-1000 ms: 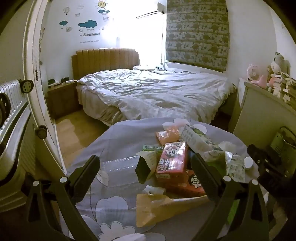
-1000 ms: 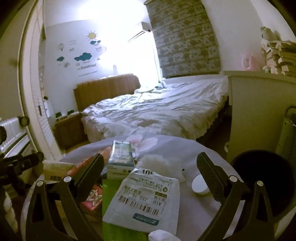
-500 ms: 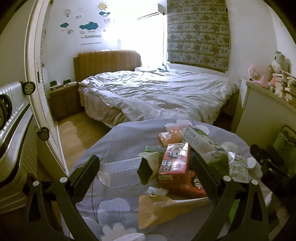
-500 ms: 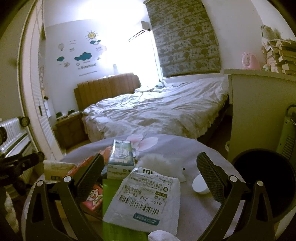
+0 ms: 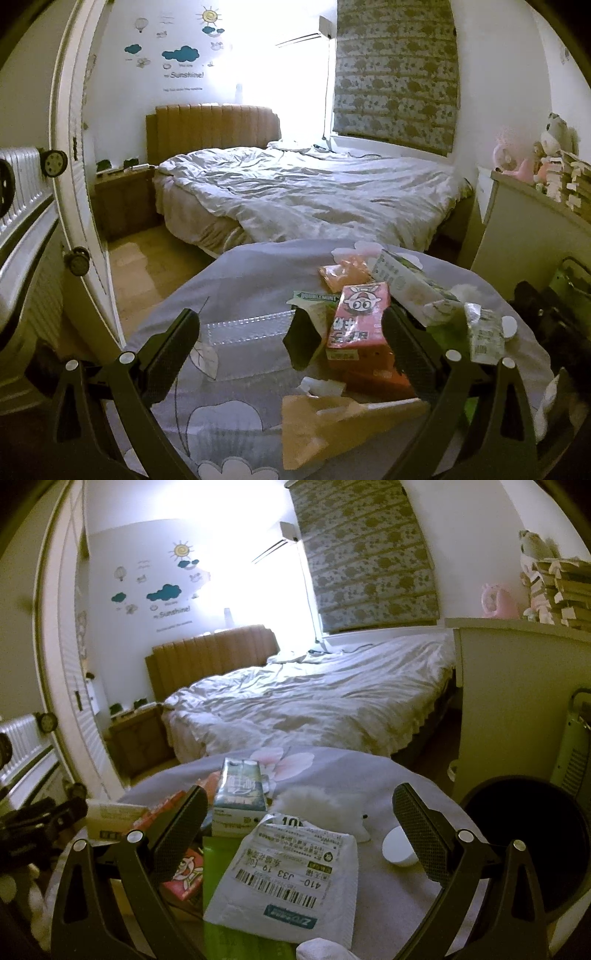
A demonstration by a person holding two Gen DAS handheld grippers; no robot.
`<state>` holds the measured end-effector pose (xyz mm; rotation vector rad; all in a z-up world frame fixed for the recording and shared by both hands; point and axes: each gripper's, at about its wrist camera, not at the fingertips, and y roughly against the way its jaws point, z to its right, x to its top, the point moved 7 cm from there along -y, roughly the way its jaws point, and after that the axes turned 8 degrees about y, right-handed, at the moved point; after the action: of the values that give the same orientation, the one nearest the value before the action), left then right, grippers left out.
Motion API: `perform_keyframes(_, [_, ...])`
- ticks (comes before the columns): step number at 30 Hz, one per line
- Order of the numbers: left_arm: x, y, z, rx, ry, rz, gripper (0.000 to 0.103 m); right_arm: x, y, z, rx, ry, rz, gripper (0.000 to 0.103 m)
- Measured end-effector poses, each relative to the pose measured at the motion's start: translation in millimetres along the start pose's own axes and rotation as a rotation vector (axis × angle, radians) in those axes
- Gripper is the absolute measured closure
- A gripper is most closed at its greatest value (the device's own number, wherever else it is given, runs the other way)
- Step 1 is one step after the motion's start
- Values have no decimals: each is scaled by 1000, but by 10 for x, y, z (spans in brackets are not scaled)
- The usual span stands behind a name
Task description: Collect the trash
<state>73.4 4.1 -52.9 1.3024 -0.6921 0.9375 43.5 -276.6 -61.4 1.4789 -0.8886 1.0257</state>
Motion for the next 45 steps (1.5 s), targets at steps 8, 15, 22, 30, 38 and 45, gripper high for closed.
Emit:
perform_keyframes(8, [-88,-93,-56,18,6,18,5,-4,10,-1,-2,4,-1,4])
perform_keyframes(15, [-64,-85,-67,19,-1,45,5,38,44,38,-7,13,-1,4])
perform_keyframes(22, [-88,-119,-67,18,5,40,5,48,42,29,-7,17,-6,4])
perform_keyframes(30, [-104,-140,-90,21,6,35,5,45,41,28,-7,16,-5,4])
perform_keyframes(38, [-104,-132,-109,20,8,34,5,41,39,40,-7,18,-6,4])
perform_keyframes(45, [-102,-131,-102,19,11,34,5,37,44,45,-7,19,-6,4])
